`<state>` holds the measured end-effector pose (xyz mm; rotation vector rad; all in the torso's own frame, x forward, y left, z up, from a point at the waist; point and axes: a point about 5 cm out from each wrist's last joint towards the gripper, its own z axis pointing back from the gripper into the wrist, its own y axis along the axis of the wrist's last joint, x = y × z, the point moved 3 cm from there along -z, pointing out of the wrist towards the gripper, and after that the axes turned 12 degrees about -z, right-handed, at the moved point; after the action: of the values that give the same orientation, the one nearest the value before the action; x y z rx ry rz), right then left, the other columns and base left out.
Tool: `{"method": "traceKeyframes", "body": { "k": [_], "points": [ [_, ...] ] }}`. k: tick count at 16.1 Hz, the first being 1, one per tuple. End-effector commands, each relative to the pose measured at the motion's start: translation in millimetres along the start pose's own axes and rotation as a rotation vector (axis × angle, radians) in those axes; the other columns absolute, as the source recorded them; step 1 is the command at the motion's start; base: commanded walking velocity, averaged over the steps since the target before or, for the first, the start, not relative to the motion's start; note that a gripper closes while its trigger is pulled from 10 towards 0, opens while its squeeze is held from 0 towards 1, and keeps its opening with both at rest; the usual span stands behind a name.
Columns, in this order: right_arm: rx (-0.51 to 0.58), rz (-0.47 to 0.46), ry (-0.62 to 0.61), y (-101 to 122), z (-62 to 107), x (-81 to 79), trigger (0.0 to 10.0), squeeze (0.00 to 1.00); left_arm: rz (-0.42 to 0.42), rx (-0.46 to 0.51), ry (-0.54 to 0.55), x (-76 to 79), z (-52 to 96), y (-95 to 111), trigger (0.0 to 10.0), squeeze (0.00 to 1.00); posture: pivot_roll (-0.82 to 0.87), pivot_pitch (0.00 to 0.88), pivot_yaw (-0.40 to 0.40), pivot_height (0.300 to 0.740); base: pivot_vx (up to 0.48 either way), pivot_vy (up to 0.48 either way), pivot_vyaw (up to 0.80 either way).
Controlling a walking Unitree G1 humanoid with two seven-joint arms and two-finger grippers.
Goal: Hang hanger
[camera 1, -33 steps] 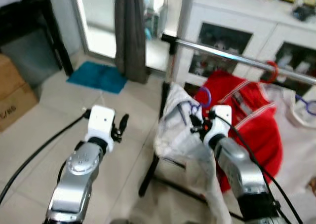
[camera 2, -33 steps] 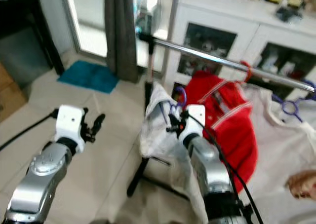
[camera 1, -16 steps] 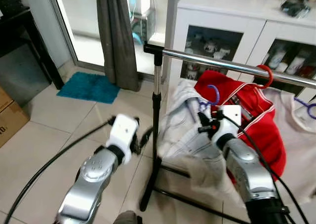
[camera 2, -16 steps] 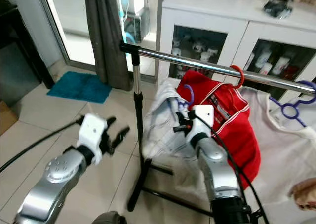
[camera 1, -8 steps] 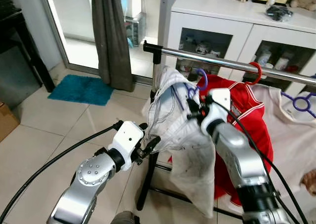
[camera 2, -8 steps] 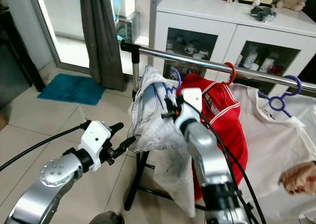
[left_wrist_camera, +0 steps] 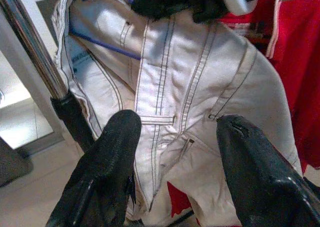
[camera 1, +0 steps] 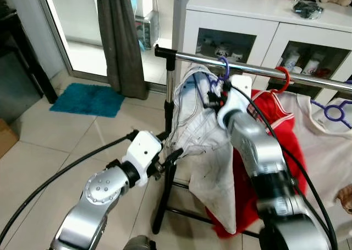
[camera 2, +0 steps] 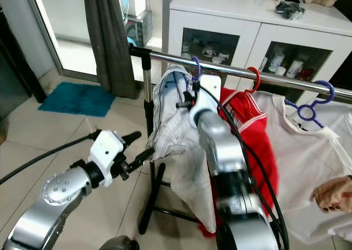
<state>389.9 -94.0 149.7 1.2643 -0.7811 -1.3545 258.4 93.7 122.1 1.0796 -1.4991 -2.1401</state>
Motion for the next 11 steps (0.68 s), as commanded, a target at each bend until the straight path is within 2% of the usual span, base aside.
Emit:
{"method": "traceKeyframes", "body": {
  "k": [1, 5, 8, 10, 11],
  "points": [
    [0.03, -0.014, -0.018, 17, -5.7, 0.1, 10.0, 0.0, -0.013, 0.015, 0.006, -4.7, 0.0, 3, 10.0, 0.0, 0.16, 0.0, -0.029, 0.74, 0.0, 0.0, 0.0],
    [-0.01, 0.026, -0.021, 22, -18.2, -4.6, 10.0, 0.0, -0.028, 0.016, 0.026, -10.1, 2.2, 5, 10.0, 0.0, 0.17, 0.0, -0.038, 0.74, 0.0, 0.0, 0.0],
    [-0.099, 0.089, 0.032, 8, -20.9, -14.2, 10.0, 0.0, -0.031, 0.036, 0.058, -15.1, 4.5, 8, 10.0, 0.0, 0.18, 0.0, -0.044, 0.74, 0.0, 0.0, 0.0],
    [-0.104, 0.066, 0.063, 1, -19.3, -15.4, 10.0, 0.0, -0.034, 0.035, 0.065, -17.0, 3.9, 8, 10.0, 0.0, 0.18, 0.0, -0.041, 0.74, 0.0, 0.0, 0.0],
    [-0.105, 0.068, 0.064, -2, -18.1, -12.4, 10.0, 0.36, -0.033, 0.039, 0.071, -18.0, 3.0, 8, 10.0, 0.0, 0.17, 0.0, -0.039, 0.74, 0.0, 0.0, 0.0]
  ]
}}
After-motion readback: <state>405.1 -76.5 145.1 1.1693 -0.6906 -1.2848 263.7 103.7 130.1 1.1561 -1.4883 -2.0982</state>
